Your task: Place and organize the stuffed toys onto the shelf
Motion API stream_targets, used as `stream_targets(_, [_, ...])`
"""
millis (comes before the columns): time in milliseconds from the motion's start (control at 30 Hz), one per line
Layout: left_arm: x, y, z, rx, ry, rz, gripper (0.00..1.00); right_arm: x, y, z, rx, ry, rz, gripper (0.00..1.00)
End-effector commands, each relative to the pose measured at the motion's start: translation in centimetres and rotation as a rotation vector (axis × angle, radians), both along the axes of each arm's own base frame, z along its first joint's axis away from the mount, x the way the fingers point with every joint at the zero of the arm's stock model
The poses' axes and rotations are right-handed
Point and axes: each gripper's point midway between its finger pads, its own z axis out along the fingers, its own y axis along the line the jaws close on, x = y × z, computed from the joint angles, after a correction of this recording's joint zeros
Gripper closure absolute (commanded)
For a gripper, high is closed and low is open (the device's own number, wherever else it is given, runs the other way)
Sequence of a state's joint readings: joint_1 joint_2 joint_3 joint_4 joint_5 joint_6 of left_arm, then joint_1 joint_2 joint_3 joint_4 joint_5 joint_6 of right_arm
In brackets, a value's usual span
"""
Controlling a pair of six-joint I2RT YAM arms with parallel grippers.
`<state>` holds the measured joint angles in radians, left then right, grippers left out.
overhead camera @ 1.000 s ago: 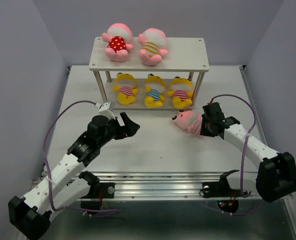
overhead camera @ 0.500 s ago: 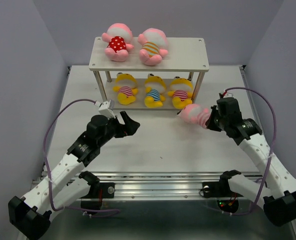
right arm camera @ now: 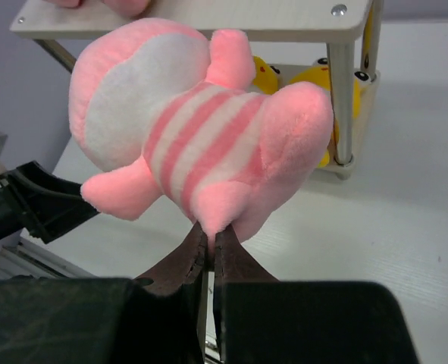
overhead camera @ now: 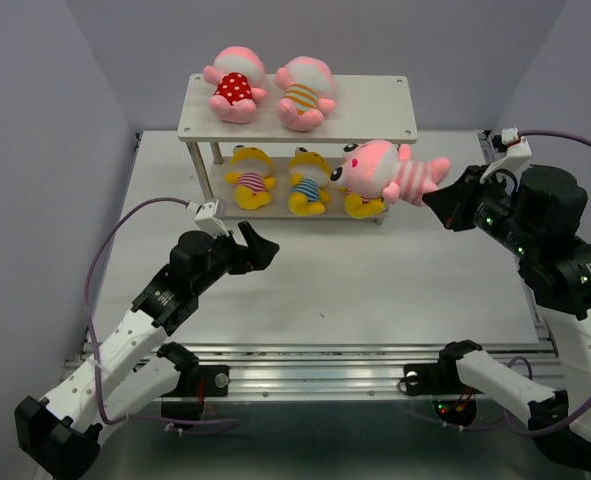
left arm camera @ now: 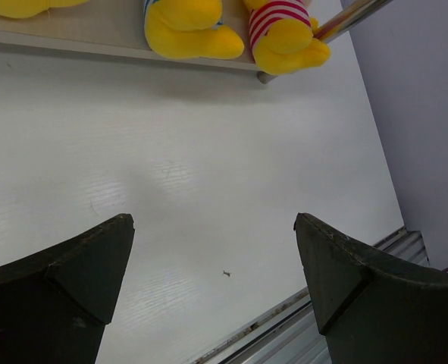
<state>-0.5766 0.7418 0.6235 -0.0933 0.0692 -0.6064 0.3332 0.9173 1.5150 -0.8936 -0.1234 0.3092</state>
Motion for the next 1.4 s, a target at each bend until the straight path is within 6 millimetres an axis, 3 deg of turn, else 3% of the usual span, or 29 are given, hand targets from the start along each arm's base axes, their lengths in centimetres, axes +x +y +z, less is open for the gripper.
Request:
stream_targets(0, [0.3, -0.1, 2.0, -0.029, -0.082, 0.002, 0.01, -0.4, 1.0, 4.6, 0.048, -0.106, 0.069, 0.99])
stream_targets(133, [0.3, 0.0, 1.9, -0.028, -0.081, 0.005, 0.01, 2.1, 0.9, 6.3, 0.085, -0.129, -0.004, 0.99])
stream_targets(367, [0.4, 0.2, 1.9, -0.023, -0.081, 0.017, 0.01, 7.4, -1.9, 9.3, 0.144, -0.217, -0.275, 0.99])
stream_targets(533, [0.5, 0.4, 2.1, -0.022, -0.081, 0.031, 0.01, 11.4, -4.2, 8.8, 0.153, -0.199, -0.490, 0.99])
stream_targets(700, [0.6, 0.5, 2.0, -0.017, -0.078, 0.040, 0.01, 13.6, -5.5, 9.5, 0.235, -0.238, -0.627, 0.99])
stream_targets(867, [0.7, 0.6, 1.8, -0.010, -0.070, 0.045, 0.01, 15.7, -3.5, 8.9, 0.236, -0.215, -0.648, 0.99])
stream_targets(900, [0.8, 0.6, 1.6, -0.008, -0.066, 0.047, 0.01, 16.3, -2.2, 7.9, 0.212, -0.191, -0.648, 0.99])
stream_targets(1000, [0.8, 0.6, 1.4, -0.004, -0.058, 0.048, 0.01, 16.9, -0.2, 7.4, 0.179, -0.187, -0.674, 0.99])
stream_targets(1367, [0.7, 0.6, 1.0, -0.002, -0.044, 0.049, 0.01, 16.7, 3.1, 6.4, 0.186, -0.193, -0.842, 0.97])
